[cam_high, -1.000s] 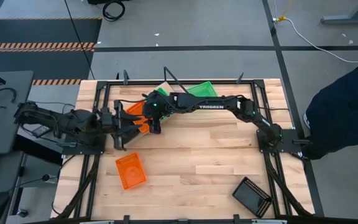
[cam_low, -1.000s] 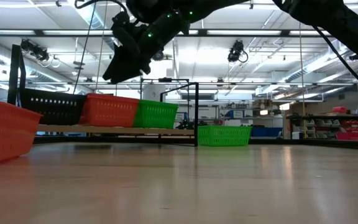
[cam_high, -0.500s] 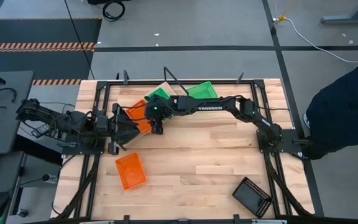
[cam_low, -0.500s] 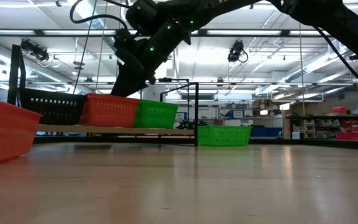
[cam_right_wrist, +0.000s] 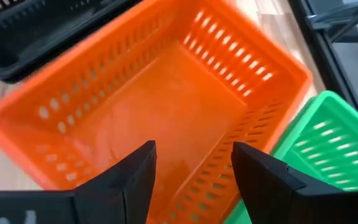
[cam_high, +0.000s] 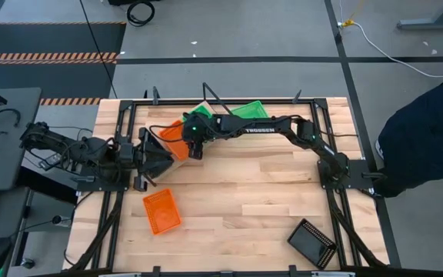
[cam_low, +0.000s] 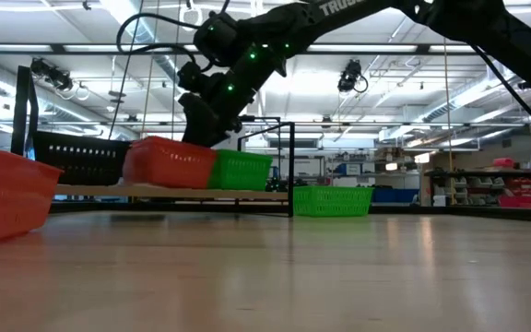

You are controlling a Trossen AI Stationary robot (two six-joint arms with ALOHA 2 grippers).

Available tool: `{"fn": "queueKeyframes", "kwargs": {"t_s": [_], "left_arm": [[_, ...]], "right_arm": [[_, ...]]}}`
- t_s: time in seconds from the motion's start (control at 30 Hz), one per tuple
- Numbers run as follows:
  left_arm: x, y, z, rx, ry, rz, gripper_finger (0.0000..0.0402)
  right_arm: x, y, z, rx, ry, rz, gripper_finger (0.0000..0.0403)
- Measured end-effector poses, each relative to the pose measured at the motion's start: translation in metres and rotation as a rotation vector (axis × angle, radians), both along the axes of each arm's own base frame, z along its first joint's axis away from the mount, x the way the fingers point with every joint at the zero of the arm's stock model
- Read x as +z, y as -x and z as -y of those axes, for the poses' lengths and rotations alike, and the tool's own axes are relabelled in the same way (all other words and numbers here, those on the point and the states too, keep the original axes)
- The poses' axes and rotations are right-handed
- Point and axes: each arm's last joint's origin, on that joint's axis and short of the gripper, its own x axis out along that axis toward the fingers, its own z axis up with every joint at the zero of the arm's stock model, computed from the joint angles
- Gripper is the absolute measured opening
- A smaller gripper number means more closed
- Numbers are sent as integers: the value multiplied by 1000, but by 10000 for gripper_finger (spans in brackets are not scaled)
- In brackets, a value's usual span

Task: Stack baskets on shelf by color
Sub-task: Adjust the stacked orange bins on the shelf

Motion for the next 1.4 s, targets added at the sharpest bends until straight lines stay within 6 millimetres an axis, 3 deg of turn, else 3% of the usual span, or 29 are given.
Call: {"fn": "queueKeyframes", "kwargs": {"t_s": [0.3,0.5,0.67,0.87,1.1,1.27,1.4], "left_arm": [[0,0,0,0,-1,-3,117],[0,0,0,0,-2,-4,117],[-1,0,0,0,-4,-10,117],[-1,0,0,0,-2,-12,117],[-1,0,0,0,-3,-12,117],[-1,0,0,1,-6,-12,117],[-1,0,0,1,-6,-11,117]], "right_arm": [[5,-2,-11,59,25,8,215],[40,5,-17,84,69,66,215],[57,21,0,-21,155,3,215],[46,43,23,-101,120,-201,215],[39,48,29,-104,88,-237,215],[40,38,3,55,1,-181,215],[32,34,-25,194,58,-244,215]]}}
